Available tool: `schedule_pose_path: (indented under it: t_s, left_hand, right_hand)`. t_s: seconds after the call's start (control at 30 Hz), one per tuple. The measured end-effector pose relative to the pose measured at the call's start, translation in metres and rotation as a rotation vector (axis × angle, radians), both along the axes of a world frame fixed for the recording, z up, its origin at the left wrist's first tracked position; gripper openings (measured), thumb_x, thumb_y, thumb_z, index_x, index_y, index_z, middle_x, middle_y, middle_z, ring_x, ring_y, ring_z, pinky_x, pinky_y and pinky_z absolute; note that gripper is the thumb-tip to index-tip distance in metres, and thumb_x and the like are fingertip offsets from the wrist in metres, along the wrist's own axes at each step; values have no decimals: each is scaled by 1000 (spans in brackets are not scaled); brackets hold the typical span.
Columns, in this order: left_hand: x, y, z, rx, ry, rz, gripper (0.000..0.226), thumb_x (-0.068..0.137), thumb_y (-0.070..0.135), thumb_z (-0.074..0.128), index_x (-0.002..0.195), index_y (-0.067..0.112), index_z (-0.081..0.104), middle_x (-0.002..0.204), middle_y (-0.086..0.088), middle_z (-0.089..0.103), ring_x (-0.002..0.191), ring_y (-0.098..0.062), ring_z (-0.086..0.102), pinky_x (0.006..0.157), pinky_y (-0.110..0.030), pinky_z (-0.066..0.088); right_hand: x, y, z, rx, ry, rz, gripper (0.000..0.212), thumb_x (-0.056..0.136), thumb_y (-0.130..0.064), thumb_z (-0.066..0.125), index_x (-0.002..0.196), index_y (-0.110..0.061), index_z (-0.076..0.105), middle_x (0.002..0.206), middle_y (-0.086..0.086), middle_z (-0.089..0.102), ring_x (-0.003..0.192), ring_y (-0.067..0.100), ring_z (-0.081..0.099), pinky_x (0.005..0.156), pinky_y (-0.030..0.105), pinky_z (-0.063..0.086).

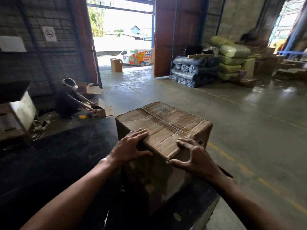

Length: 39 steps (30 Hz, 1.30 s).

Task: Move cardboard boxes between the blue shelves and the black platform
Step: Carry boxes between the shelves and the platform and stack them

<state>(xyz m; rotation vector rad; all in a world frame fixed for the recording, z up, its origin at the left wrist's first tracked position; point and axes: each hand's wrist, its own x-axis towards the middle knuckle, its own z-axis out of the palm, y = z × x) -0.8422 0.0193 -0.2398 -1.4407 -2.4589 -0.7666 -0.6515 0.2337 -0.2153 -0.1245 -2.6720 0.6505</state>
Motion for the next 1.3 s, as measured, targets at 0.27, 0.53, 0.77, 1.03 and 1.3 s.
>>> schedule_pose_path:
  t_s: [0.27, 0.53, 0.77, 1.03, 1.3]
  left_hand:
    - [-92, -27, 15, -71, -165, 126, 132, 41, 104, 41, 149, 26, 42, 160, 1, 27, 148, -16, 21, 121, -37, 17]
    - [-123, -41, 19, -39, -296, 183, 109, 45, 94, 60, 140, 42, 50, 160, -7, 27, 145, -27, 30, 119, -45, 25]
    - [-82, -60, 6, 256, -218, 310, 72, 62, 61, 79, 122, 23, 70, 117, -3, 65, 98, -20, 64, 89, -32, 51]
    - [-60, -88, -3, 239, -215, 175, 68, 68, 56, 78, 128, 26, 65, 105, 10, 61, 85, -1, 60, 80, -15, 47]
    - [-74, -78, -6, 105, -197, -23, 97, 65, 77, 66, 146, 29, 45, 153, 14, 36, 136, -1, 36, 115, -27, 30]
  right_hand:
    - [-6, -47, -15, 57, -15, -90, 95, 78, -67, 65, 152, -19, 30, 157, -6, 29, 146, 6, 14, 114, 19, 10]
    - [-14, -43, -16, 119, -43, -192, 94, 77, -56, 73, 151, -16, 33, 159, -3, 27, 147, 10, 15, 114, 16, 4]
    - [-20, -20, -1, 83, -120, -330, 90, 72, -50, 81, 144, -12, 44, 153, 5, 39, 144, 20, 30, 116, 25, 17]
    - [-26, -9, -3, 297, -133, -356, 98, 64, -77, 65, 139, -14, 53, 144, 7, 51, 136, 25, 44, 115, 41, 23]
    - [-42, -42, -10, 261, -115, -282, 83, 79, -57, 69, 146, -18, 42, 150, 1, 44, 139, 18, 37, 115, 32, 28]
